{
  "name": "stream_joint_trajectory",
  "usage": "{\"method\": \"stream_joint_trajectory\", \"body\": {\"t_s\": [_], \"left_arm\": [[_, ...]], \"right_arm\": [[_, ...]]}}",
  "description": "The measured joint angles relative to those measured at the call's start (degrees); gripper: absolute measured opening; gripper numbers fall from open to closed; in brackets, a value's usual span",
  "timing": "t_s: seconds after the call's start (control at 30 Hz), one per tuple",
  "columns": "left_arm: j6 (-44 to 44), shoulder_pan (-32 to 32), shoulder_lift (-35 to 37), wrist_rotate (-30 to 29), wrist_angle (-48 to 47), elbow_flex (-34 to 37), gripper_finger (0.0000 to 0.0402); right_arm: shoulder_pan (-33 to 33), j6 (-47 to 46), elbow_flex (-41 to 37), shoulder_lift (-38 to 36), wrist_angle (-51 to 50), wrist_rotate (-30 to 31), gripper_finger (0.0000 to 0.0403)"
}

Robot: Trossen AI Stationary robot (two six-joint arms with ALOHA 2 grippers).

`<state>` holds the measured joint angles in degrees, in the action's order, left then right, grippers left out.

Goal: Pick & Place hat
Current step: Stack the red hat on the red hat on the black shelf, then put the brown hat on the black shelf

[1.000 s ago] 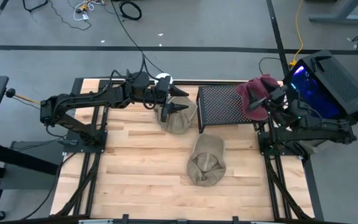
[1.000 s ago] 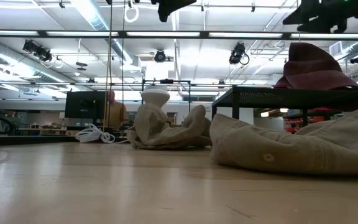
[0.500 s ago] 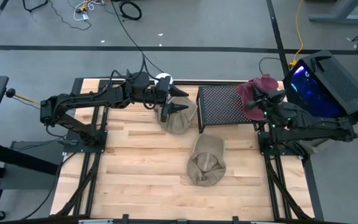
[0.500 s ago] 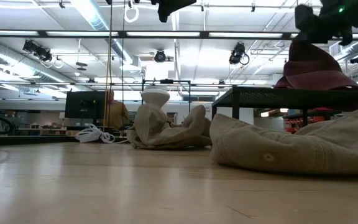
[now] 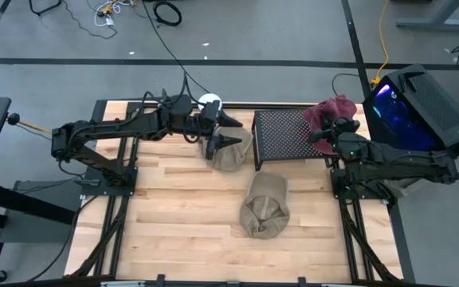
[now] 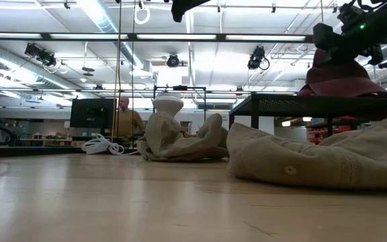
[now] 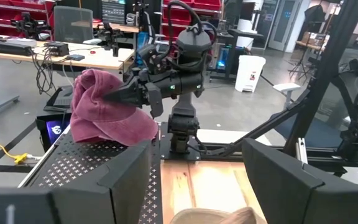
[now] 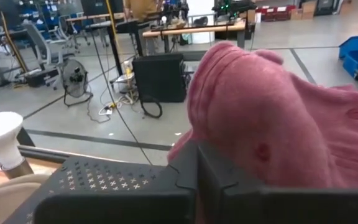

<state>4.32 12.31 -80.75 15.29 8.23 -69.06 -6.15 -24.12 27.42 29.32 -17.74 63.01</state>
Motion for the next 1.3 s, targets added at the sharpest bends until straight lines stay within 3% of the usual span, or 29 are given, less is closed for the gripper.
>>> {"method": "stream_joint_trajectory", "body": {"t_s": [0.1, 0.3, 0.7, 1.03, 1.3], "left_arm": [[0.00, -0.08, 0.00, 0.22, 0.00, 0.00, 0.0257], [-5.97, -2.04, -0.75, 6.15, -0.53, 0.00, 0.0257], [-10.93, -6.16, -10.42, -2.21, 0.87, 0.02, 0.0257], [-9.02, -6.57, -13.00, -1.92, 0.67, 0.04, 0.0256], [-7.59, -6.86, -12.59, -0.85, -6.16, 0.02, 0.0251]], "right_arm": [[-0.43, 0.59, 0.00, -0.02, 0.90, -0.92, 0.0004], [-1.22, -0.24, 0.00, -0.02, 0.03, -1.13, 0.0004], [-4.25, -11.51, -0.74, 3.01, -8.02, -11.43, 0.0002], [-4.36, -5.52, -0.90, 4.00, -1.12, -13.76, 0.0002], [-4.24, -3.74, -0.92, 4.00, 2.89, -16.59, 0.0002]]}}
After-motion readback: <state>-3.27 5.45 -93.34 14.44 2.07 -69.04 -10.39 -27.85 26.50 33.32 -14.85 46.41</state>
